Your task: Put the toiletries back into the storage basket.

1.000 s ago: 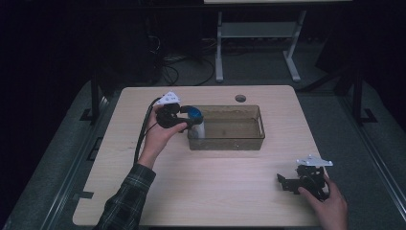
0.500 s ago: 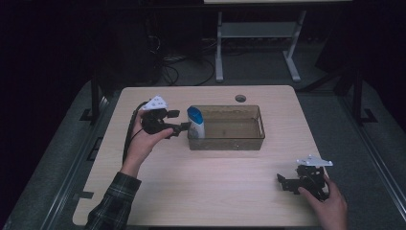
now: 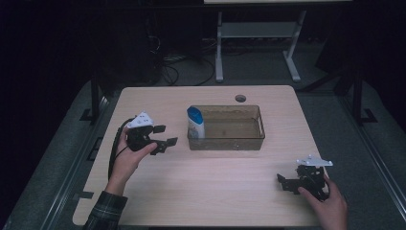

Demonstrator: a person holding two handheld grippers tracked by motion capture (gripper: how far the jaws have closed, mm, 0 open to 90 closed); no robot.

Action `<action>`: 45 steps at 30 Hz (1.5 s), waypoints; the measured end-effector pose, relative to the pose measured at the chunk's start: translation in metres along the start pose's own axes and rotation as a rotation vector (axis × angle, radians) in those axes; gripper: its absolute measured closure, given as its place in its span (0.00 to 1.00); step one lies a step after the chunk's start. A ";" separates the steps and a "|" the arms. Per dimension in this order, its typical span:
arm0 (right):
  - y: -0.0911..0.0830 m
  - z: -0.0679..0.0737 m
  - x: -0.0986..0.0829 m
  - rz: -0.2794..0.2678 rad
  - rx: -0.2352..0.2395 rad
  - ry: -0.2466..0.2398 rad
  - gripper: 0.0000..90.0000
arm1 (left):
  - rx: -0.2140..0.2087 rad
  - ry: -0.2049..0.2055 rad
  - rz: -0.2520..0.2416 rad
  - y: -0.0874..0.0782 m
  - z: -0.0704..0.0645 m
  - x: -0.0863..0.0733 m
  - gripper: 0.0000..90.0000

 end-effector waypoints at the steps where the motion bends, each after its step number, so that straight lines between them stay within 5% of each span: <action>1: 0.000 0.000 0.000 0.000 -0.001 0.000 0.00 | 0.009 0.005 0.006 -0.001 0.000 -0.005 0.29; 16: 0.000 0.000 0.000 0.000 0.000 0.000 0.00 | 0.054 0.015 0.114 0.001 -0.005 -0.060 0.29; 45: 0.000 0.000 0.000 0.000 -0.001 0.000 0.00 | 0.134 -0.043 0.200 -0.024 0.007 -0.129 0.29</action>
Point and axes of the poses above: each handheld gripper's, and its own axes: y roughly forward along the jaws, x roughly out of its top, z roughly to its left, the point moved 7 cm from there along y, roughly forward along the jaws, and after that the axes turned 5 degrees about -y, right-handed, at the moved point
